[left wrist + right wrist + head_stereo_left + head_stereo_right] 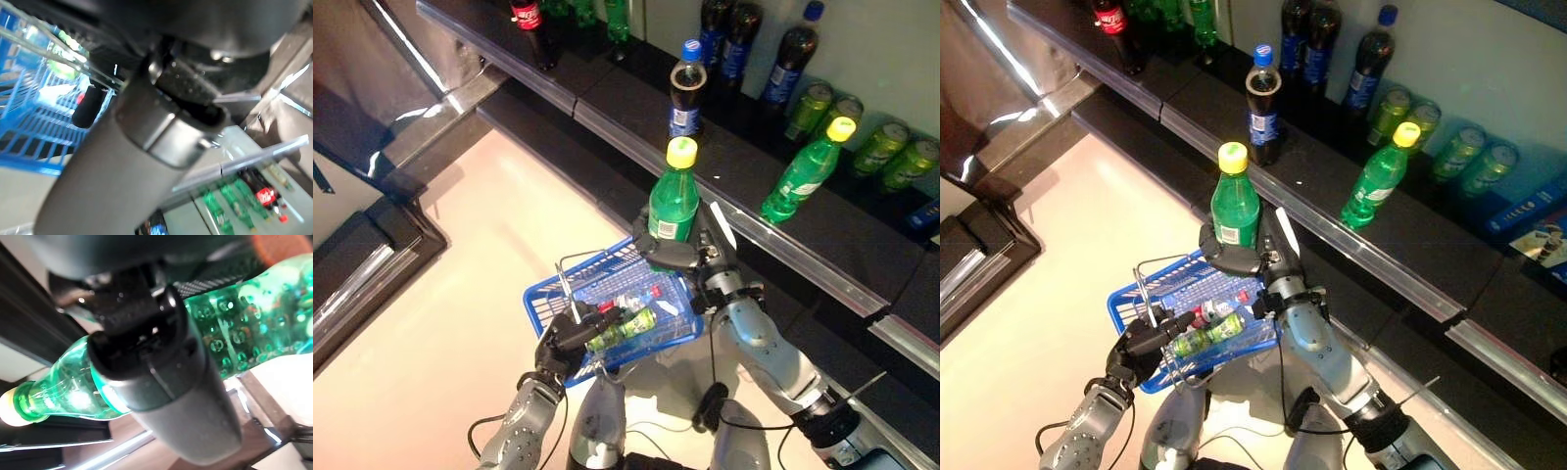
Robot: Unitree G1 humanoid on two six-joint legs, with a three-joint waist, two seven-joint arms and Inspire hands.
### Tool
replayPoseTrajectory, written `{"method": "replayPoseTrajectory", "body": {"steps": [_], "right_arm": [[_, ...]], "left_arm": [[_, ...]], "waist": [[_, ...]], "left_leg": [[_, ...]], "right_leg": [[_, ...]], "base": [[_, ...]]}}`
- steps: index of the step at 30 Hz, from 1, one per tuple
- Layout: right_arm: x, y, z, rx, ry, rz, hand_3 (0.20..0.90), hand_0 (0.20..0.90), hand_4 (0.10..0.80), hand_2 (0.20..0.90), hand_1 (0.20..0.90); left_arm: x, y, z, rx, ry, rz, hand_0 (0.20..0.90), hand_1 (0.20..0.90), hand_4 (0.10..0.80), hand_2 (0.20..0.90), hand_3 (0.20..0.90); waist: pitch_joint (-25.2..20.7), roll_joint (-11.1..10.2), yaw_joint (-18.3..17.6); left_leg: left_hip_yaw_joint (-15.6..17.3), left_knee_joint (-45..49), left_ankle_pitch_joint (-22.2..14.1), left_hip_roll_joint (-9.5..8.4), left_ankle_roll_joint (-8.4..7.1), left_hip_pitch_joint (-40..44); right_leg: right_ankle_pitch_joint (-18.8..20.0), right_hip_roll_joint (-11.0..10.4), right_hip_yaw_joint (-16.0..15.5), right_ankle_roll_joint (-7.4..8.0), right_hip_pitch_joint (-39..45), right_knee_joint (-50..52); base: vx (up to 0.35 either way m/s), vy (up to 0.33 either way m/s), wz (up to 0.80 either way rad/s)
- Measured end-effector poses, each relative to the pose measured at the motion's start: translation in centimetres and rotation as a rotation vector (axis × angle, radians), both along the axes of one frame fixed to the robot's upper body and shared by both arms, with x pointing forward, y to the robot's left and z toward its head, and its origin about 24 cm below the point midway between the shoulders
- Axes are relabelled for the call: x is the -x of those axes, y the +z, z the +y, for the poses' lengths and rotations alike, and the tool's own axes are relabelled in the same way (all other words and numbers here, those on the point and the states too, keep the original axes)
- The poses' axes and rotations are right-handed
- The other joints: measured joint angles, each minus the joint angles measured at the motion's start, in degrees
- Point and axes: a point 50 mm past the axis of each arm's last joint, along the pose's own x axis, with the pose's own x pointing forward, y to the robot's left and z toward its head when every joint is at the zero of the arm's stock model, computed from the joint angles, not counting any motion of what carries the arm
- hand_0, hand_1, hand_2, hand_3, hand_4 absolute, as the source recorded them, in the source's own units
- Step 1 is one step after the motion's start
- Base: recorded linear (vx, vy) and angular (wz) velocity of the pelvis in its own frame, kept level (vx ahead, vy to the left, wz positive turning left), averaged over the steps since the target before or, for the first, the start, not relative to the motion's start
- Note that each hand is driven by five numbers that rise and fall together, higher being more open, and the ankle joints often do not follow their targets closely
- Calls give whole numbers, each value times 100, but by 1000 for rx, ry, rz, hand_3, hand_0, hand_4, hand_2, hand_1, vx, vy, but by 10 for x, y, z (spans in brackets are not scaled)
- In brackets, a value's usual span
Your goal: Pick up the drink and place into the basket.
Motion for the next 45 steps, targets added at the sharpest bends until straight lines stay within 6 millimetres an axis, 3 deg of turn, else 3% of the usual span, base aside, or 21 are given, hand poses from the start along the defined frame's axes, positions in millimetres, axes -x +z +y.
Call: {"method": "replayPoseTrajectory", "body": {"steps": [9, 16, 28, 34, 45], "right_arm": [[-11, -39, 19, 17, -52, 179, 200, 300, 100, 300, 300], [-16, -50, 26, 39, -78, 231, 200, 300, 100, 300, 300], [-20, -90, 18, 99, -198, 384, 200, 300, 100, 300, 300], [-23, -104, 12, 107, -257, 453, 200, 300, 100, 300, 300], [-19, -124, 24, -119, -259, 624, 200, 300, 100, 300, 300]], "left_arm": [[0, 11, 10, -28, -131, -54, 300, 300, 100, 300, 200], [1, 15, 13, -16, -242, -83, 300, 300, 100, 300, 200], [4, 46, -9, 132, -537, -249, 300, 300, 100, 300, 200], [-1, 56, -14, 151, -593, -290, 300, 300, 100, 300, 200], [0, 53, -16, 165, -628, -249, 300, 300, 100, 300, 200]], "waist": [[-1, -2, 491], [-2, -5, 777], [-10, -20, 868], [-10, -20, 949], [-10, -20, 966]], "left_leg": [[-322, -89, 18, -192, 19, -21], [-374, -101, 28, -255, 41, -21], [-610, -104, 64, -384, 72, -121], [-680, -105, 70, -386, 63, -193], [-786, -142, 80, -402, 48, -297]], "right_leg": [[-211, -173, -246, 104, 185, 78], [-264, -196, -293, 161, 302, 32], [-314, -262, -415, 204, 372, 28], [-340, -266, -537, 210, 362, 31], [-382, -277, -668, 217, 334, 18]], "base": [[3, 1, 23], [6, -8, 14], [7, -9, 11], [-1, -21, 6], [-11, -17, 4]]}}
